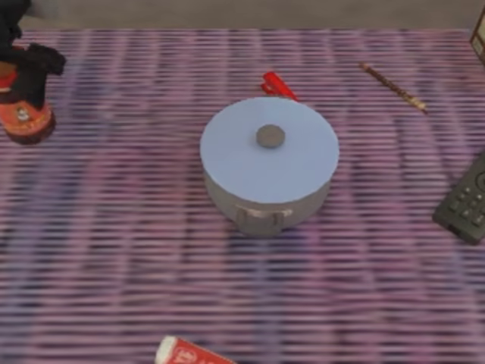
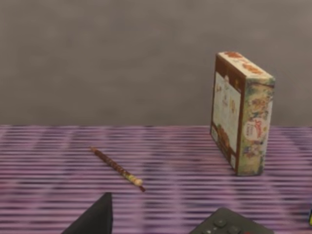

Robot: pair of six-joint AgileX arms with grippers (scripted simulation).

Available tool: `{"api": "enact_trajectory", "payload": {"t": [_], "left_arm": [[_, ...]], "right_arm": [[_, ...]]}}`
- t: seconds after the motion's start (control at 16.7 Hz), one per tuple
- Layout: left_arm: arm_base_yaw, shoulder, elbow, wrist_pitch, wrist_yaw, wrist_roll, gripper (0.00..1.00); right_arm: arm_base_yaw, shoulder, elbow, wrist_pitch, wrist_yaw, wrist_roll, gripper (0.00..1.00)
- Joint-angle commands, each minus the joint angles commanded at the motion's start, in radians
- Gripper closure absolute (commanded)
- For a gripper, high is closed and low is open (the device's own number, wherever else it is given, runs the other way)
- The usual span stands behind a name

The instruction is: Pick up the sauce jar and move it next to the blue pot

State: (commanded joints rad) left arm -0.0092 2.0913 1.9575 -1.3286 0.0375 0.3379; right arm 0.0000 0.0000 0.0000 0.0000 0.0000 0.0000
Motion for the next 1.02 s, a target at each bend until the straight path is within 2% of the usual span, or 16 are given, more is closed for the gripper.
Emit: {"api": "enact_trajectory", "payload": {"t": [0.42, 0.54, 0.72, 1.02], "left_arm": [[-0.003, -0.053, -0.053, -0.008, -0.001, -0.001, 1.0], [-0.021, -0.047, -0.062, 0.0, -0.006, -0.036, 1.0], [-0.078, -0.037, -0.09, 0.034, -0.021, -0.154, 1.0], [-0.208, -0.024, -0.146, 0.121, -0.055, -0.451, 1.0]], "right_arm": [[0.0, 0.0, 0.0, 0.0, 0.0, 0.0, 0.0], [0.0, 0.0, 0.0, 0.0, 0.0, 0.0, 0.0], [0.0, 0.0, 0.0, 0.0, 0.0, 0.0, 0.0], [0.0, 0.0, 0.0, 0.0, 0.0, 0.0, 0.0]]}}
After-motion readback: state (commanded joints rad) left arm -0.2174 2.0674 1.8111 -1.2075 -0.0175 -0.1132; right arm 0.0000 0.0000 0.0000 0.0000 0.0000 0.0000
